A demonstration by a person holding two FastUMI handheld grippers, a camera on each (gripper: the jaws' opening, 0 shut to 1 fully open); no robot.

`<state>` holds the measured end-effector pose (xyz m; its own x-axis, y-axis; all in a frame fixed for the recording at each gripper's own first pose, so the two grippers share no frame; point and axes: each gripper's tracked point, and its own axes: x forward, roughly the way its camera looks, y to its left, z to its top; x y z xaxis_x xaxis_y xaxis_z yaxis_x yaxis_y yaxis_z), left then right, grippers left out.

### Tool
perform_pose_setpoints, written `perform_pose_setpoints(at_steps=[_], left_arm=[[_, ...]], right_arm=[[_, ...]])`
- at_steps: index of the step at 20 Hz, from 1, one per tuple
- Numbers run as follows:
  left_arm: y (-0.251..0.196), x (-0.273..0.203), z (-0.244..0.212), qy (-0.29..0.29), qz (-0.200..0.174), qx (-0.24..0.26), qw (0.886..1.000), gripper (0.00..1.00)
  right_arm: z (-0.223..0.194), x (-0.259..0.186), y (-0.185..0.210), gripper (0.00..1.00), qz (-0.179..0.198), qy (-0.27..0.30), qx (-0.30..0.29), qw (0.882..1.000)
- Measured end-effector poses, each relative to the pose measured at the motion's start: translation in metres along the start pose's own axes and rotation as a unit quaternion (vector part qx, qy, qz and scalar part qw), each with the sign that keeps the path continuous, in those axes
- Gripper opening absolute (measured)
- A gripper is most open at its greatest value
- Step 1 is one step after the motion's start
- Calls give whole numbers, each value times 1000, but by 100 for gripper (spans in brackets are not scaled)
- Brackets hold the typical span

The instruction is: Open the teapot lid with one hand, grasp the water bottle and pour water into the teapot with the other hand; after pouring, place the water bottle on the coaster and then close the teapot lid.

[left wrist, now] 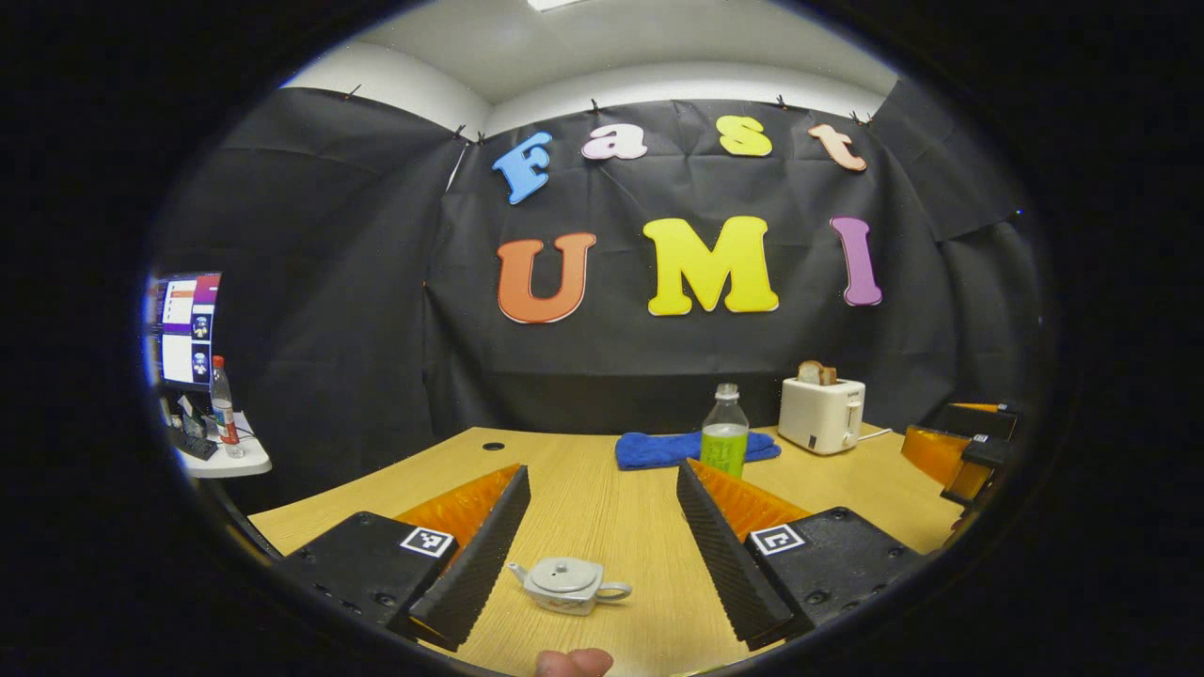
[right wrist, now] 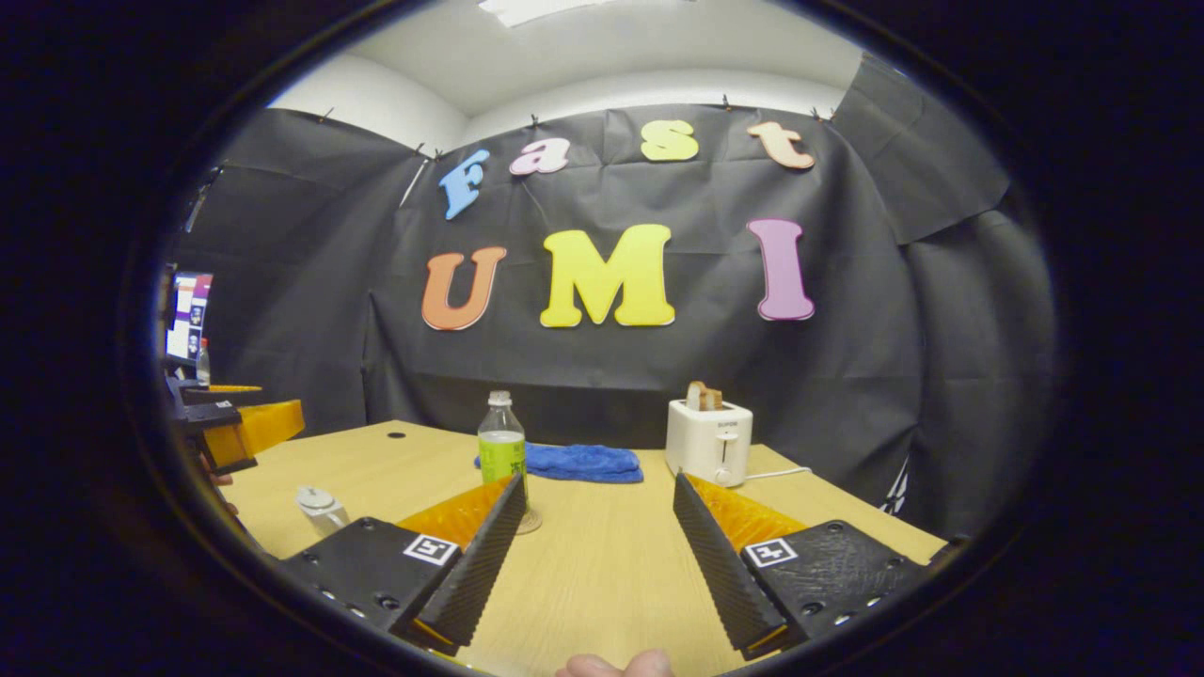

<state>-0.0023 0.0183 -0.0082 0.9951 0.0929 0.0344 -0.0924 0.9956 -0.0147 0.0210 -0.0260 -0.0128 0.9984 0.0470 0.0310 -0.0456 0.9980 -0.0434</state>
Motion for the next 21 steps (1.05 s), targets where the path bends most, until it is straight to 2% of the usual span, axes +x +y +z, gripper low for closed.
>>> perform_pose_setpoints(at_steps=[3,9,15,21], left_arm=[[-20,-18,14,-9,-16,-26,1000,98],[-44,-45,12,-11,-36,-9,999,98],[-39,-50,11,-12,-33,-2,999,98],[-38,-51,13,-13,-37,6,999,98]], right_arm=[[10,-23,-3,94,-7,-10,-1,1000],[12,-56,-6,94,-24,-17,-3,1000],[16,-65,0,94,-28,-18,-4,999],[15,-59,21,94,-12,-19,-9,1000]])
